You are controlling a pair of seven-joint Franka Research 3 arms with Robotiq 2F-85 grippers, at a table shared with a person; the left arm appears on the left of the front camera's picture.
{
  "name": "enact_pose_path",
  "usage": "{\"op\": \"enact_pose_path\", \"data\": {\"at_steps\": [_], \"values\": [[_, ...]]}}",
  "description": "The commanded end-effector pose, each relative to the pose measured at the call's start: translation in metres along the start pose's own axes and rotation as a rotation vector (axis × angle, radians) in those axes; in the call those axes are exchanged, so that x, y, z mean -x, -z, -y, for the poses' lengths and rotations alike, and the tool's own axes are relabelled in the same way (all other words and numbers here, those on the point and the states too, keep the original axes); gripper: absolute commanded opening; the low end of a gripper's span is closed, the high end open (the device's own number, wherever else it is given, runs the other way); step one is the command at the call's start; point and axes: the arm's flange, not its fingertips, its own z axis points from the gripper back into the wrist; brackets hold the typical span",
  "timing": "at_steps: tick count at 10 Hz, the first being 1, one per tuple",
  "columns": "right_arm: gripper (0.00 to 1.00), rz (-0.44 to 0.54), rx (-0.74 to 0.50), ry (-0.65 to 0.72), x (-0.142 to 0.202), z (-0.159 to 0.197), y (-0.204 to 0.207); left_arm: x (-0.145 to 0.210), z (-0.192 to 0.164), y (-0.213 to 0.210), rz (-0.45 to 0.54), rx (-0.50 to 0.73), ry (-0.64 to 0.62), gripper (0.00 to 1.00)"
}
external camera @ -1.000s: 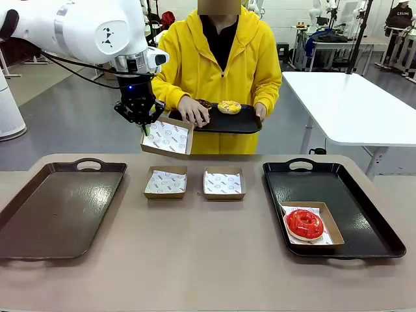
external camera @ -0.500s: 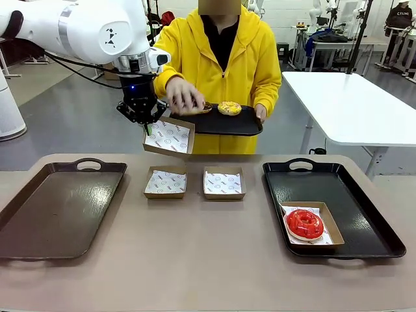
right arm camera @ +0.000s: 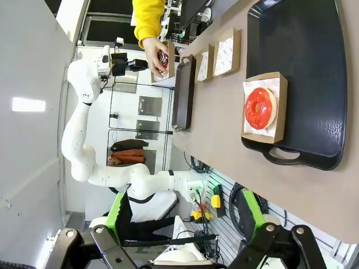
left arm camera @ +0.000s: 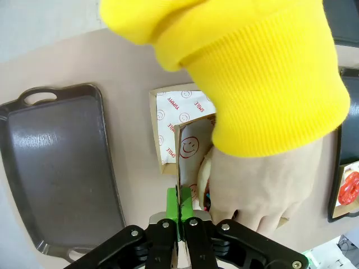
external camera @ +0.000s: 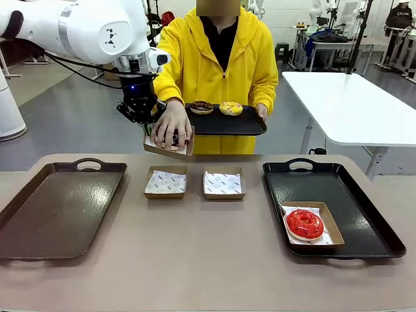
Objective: Individually package the donuts and arrange them on the tray.
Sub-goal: Place the picked Paper togo box on the Handle tray while simultaneously picking up another Paper togo box from the table with the other hand.
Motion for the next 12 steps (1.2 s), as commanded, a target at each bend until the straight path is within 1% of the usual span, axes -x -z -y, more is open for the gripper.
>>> {"op": "enact_pose_path", "data": {"at_steps": [1, 12], "values": [[1.00, 0.008, -0.022, -0.002, 0.0002, 0.0002, 0.0003, 0.0039, -0.0022, -0.0023, 0.002, -0.004, -0.001, 0.00], [1.00, 0.008, -0.022, -0.002, 0.0002, 0.0002, 0.0003, 0.0039, -0.0022, -0.0023, 0.002, -0.004, -0.001, 0.00]]}}
